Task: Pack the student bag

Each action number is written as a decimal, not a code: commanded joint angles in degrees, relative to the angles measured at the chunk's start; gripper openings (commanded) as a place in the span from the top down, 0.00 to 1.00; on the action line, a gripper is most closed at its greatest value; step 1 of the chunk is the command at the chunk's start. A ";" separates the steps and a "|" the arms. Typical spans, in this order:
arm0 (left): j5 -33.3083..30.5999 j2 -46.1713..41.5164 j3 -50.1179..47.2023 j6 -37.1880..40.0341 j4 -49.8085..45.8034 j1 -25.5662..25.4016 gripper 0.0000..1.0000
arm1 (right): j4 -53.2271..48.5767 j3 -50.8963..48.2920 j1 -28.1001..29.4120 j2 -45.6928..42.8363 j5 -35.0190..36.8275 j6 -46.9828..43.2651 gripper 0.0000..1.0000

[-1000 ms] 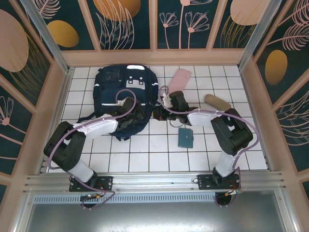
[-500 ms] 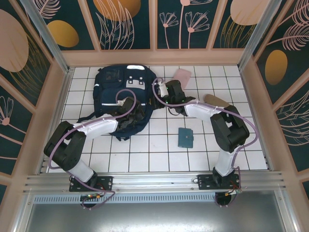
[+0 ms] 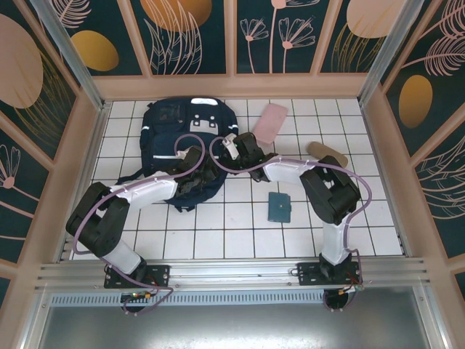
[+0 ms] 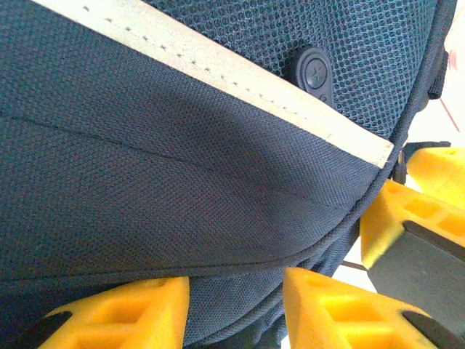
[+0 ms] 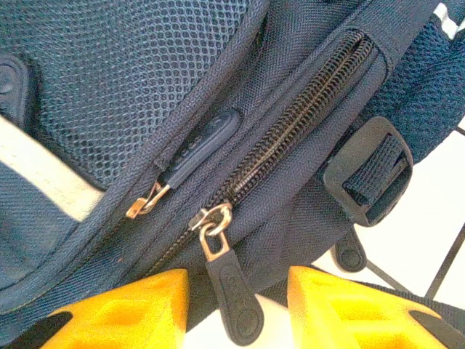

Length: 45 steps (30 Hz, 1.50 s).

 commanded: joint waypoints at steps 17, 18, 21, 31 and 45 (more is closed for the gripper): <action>-2.17 2.00 0.21 -0.17 2.88 1.80 0.60 | 2.15 -6.47 4.09 -5.71 0.08 -0.13 1.00; -2.08 2.28 0.41 -0.33 3.34 1.96 0.60 | 2.10 -7.62 4.60 -6.81 -1.18 0.59 1.00; -1.56 3.28 0.83 -0.69 5.11 2.06 0.60 | 2.27 -10.77 6.66 -9.31 -2.97 2.56 1.00; 1.48 4.79 1.59 -1.41 10.48 2.07 0.60 | 3.89 -12.89 13.61 -10.23 -9.90 10.12 1.00; -0.40 -5.92 -0.55 1.56 2.06 2.11 0.58 | 10.44 -15.67 11.74 -13.17 -14.84 17.80 0.67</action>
